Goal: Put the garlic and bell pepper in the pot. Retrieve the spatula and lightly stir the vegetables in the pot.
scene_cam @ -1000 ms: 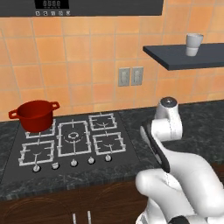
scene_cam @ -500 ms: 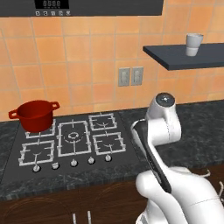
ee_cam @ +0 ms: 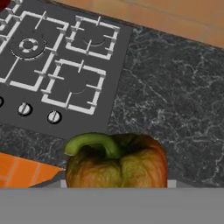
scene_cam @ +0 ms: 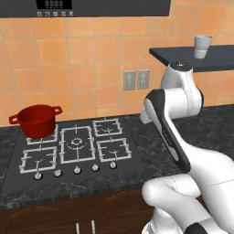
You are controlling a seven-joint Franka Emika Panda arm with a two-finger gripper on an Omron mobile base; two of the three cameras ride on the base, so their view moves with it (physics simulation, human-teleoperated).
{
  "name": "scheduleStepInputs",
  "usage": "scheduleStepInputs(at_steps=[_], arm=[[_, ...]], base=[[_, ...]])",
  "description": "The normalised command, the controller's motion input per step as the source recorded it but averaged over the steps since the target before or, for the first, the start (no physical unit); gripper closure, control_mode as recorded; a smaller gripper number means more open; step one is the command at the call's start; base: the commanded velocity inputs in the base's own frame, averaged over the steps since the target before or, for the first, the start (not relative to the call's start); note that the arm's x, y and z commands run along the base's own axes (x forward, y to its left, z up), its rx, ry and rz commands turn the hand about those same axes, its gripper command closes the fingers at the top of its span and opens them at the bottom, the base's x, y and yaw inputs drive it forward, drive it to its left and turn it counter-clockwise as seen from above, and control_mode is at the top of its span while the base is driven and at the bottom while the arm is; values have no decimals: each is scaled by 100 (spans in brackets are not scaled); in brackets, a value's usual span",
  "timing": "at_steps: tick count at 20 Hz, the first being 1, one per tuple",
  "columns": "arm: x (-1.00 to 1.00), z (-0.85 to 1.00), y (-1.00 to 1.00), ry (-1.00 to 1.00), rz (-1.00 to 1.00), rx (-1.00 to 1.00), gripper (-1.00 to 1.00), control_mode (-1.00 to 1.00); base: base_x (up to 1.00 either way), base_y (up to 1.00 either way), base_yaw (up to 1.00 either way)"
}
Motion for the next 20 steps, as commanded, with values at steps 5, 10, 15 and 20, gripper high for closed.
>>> scheduleStepInputs(at_steps=[5,10,15,20], arm=[[-31,14,5,18,0,-8,100,-100],[0,0,0,0,0,0,100,-100],[0,0,0,0,0,0,100,100],[0,0,0,0,0,0,100,100]], base=[[0,0,0],[0,0,0],[-3,9,2],[-12,95,5]])
